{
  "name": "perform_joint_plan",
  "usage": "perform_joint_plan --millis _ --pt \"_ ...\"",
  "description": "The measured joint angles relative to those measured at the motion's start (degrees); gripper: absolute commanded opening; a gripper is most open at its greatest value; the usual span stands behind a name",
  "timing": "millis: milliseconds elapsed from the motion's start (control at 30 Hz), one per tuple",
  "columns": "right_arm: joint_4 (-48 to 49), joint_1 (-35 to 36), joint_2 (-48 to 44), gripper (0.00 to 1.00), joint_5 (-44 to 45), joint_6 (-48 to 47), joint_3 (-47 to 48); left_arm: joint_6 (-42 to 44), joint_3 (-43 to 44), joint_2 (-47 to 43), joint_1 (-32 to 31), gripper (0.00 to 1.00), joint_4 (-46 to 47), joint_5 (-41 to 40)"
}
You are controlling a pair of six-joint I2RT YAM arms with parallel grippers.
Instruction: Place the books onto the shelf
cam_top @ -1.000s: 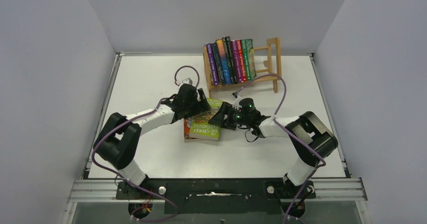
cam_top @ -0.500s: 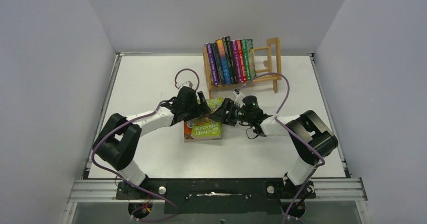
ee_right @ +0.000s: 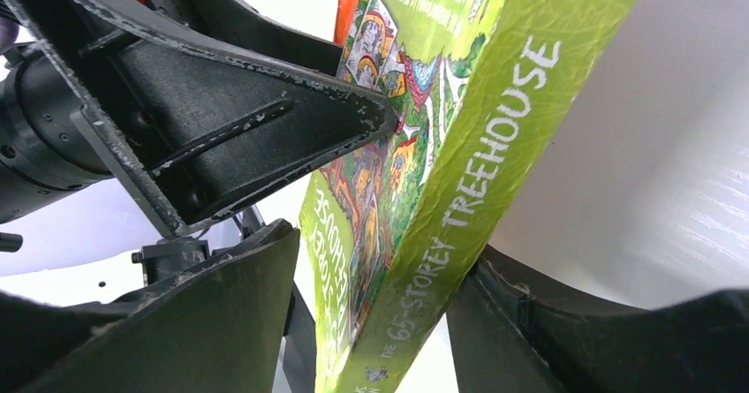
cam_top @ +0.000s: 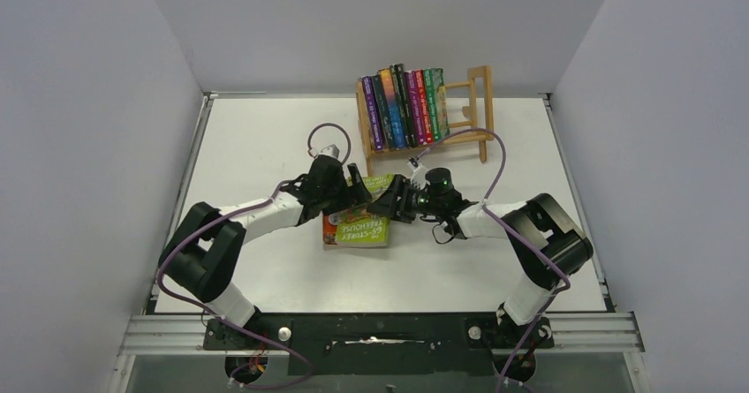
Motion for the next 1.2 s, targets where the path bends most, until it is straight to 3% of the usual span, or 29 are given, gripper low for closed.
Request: perform_joint_plan --millis 100,300,400,600,767,967,1200 --pt "-1.20 0.00 0.00 0.47 -0.07 -0.33 0.09 0.50 -0.24 -0.04 -0.07 0.81 0.57 0.83" --pt "-4.50 -0.04 0.02 0.10 1.14 -1.44 0.31 0.68 -0.28 -0.20 -0.09 0.81 0.66 1.92" --pt "-5.90 -0.11 -0.04 0.03 1.33 -1.70 0.50 0.76 -0.26 -0.94 -0.26 0.81 -0.35 1.40" --pt "-14.34 0.50 -5.22 0.00 2.91 -6.19 3.63 2.75 1.29 -6.67 -0.35 0.78 -8.31 -4.22" --pt "-28.28 0.59 -15.23 0.00 8.76 -14.97 12.28 4.44 2.67 -14.40 5.09 0.82 -9.42 -5.95" --pt "-41.05 -1.53 -21.64 0.00 20.96 -28.30 29.18 4.92 2.67 -16.65 7.69 0.82 -9.29 -4.83" --pt "-48.06 -7.28 -18.93 0.00 39.12 -41.31 46.23 6.10 2.64 -16.76 7.93 0.82 -9.77 -3.89"
